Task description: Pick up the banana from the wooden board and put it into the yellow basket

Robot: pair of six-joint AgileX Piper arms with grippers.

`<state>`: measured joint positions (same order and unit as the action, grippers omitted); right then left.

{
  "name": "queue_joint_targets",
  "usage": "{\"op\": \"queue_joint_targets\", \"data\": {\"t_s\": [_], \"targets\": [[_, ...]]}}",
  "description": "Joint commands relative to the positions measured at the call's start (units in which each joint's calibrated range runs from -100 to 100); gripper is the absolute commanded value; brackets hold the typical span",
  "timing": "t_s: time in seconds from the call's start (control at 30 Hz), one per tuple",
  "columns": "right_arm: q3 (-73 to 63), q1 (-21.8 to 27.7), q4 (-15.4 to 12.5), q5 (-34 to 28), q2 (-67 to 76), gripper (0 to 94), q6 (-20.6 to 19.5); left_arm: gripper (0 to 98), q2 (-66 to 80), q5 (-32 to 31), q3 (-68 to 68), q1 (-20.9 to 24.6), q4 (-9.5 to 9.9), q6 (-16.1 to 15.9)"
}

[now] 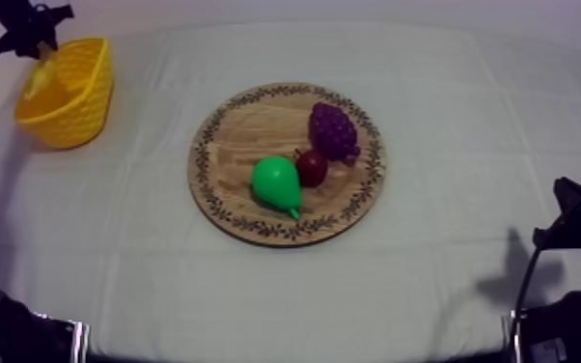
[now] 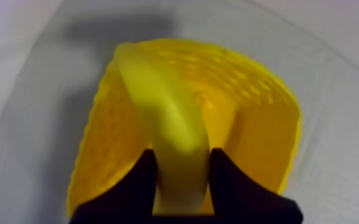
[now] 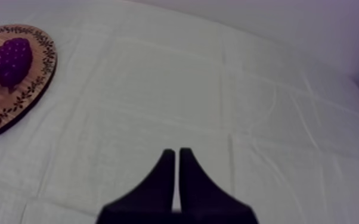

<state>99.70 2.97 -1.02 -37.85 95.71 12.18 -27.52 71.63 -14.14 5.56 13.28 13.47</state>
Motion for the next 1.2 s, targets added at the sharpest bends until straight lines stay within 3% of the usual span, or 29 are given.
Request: {"op": "queue_joint_targets", "data": {"t_s": [0.0, 0.4, 0.47, 0.6, 0.73, 0.9, 1.17], "targets": [[-0.03, 0.02, -0.03, -0.05, -0.04, 0.6, 0.02, 30.1, -0.86, -0.41, 0.09, 0.02, -0.39, -0.27], [-0.03, 0.04, -0.03, -0.05, -0.04, 0.6, 0.01, 33.8, -6.04, -3.24, 2.75, 0.38, -2.16, -2.69], [-0.03, 0.07, -0.03, -0.05, -0.04, 0.6, 0.03, 39.0, -6.62, -3.54, 2.92, 0.40, -2.34, -3.05], [-0.03, 0.09, -0.03, -0.05, -0.04, 0.6, 0.03, 59.7, -4.93, -7.21, 7.06, 0.73, -2.42, -2.39], [-0.03, 0.10, -0.03, -0.05, -0.04, 0.6, 0.03, 67.2, -1.87, -8.86, 10.53, 1.37, -2.52, -2.39], [-0.03, 0.10, -0.03, -0.05, -0.04, 0.6, 0.05, 68.5, 3.99, -9.13, 13.75, 1.35, -2.51, -3.09], [-0.03, 0.10, -0.03, -0.05, -0.04, 0.6, 0.01, 62.7, 20.99, -12.09, 24.01, 0.70, -2.61, -4.77]]}}
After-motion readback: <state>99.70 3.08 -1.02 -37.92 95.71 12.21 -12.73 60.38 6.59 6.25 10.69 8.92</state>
